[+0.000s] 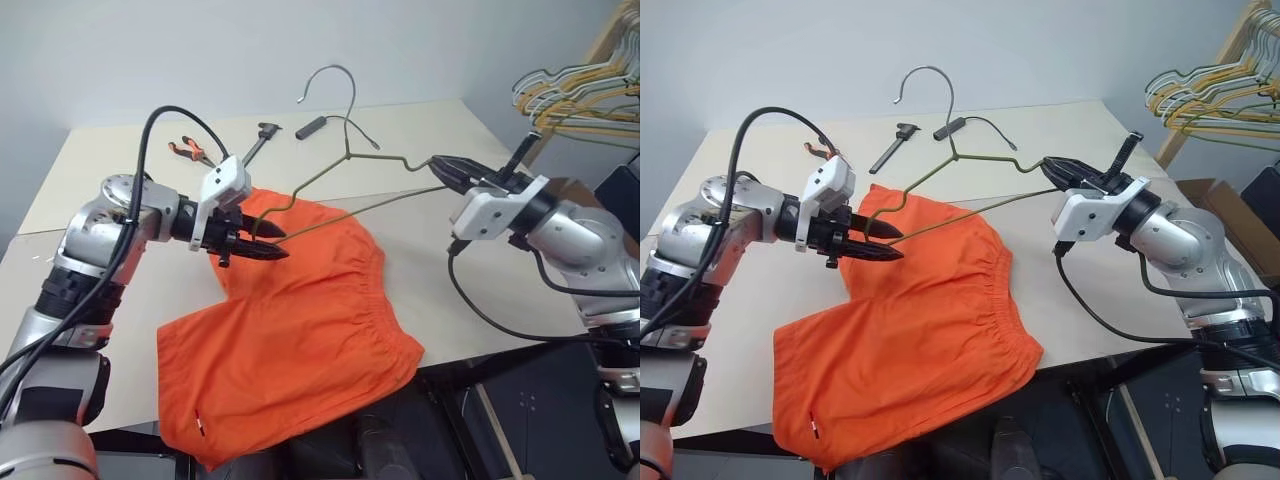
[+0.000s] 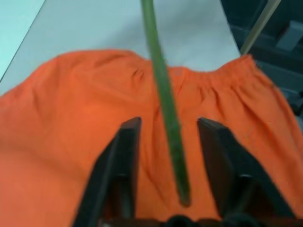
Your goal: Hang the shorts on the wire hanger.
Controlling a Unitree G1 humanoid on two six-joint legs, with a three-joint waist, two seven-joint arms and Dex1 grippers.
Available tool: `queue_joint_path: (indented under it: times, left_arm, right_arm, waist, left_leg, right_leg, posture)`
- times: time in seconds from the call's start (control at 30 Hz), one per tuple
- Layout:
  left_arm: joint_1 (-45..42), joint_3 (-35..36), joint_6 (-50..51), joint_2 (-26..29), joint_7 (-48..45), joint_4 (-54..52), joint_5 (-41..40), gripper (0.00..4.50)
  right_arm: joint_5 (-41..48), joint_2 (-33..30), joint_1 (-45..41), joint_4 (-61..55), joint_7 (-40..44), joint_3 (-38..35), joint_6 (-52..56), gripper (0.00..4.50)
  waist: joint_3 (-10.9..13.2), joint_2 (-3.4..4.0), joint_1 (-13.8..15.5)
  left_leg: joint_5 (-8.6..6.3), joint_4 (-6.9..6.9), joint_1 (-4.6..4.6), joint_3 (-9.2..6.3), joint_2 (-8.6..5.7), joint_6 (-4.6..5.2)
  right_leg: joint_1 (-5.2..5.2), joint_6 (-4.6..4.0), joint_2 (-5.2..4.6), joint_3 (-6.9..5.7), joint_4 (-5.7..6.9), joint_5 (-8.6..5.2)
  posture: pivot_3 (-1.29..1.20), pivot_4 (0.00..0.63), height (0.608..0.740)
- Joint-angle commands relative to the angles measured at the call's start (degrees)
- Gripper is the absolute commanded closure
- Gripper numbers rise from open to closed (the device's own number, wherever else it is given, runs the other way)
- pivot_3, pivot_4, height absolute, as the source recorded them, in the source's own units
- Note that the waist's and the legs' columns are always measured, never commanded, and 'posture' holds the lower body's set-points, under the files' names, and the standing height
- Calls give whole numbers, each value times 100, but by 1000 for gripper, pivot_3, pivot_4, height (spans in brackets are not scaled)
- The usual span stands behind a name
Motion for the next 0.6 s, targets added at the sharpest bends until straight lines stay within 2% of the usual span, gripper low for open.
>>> queue_joint_path:
  times: [0.03,0.1,0.33,0.5,0.6]
  left_arm:
    - [-242,124,-10,-82,2,33,69,3856]
    - [-256,147,-5,-97,-34,30,97,4472]
    - [-272,269,-8,-167,50,35,164,4472]
    - [-150,322,-121,-78,25,-31,244,4500]
    - [85,243,-500,115,8,-112,501,4500]
  right_arm:
    - [-3,-9,-79,-234,0,-291,72,4500]
    - [-2,-16,-53,-264,16,-318,78,4500]
    - [113,-143,164,-477,267,-350,-150,4500]
    - [709,-448,378,-610,936,-430,-395,3035]
    - [1562,-805,557,-770,1805,-494,-91,1942]
  waist:
    - [0,0,2]
    - [0,0,1]
    - [0,0,5]
    - [0,0,4]
    - [-1,1,2]
  left_leg:
    - [-1,2,0,0,0,1]
    - [-1,4,-1,-1,0,2]
    - [-2,5,-1,-1,0,3]
    - [-3,7,-1,-3,0,5]
    - [-3,10,0,-4,0,6]
  right_leg:
    - [0,0,0,0,1,0]
    - [0,0,0,0,1,0]
    - [0,0,0,0,3,0]
    - [0,0,-1,0,3,0]
    - [2,0,-1,1,5,0]
  posture:
    - [-186,56,740]
    - [-186,57,740]
    - [-190,59,740]
    - [-188,56,740]
    - [-180,54,740]
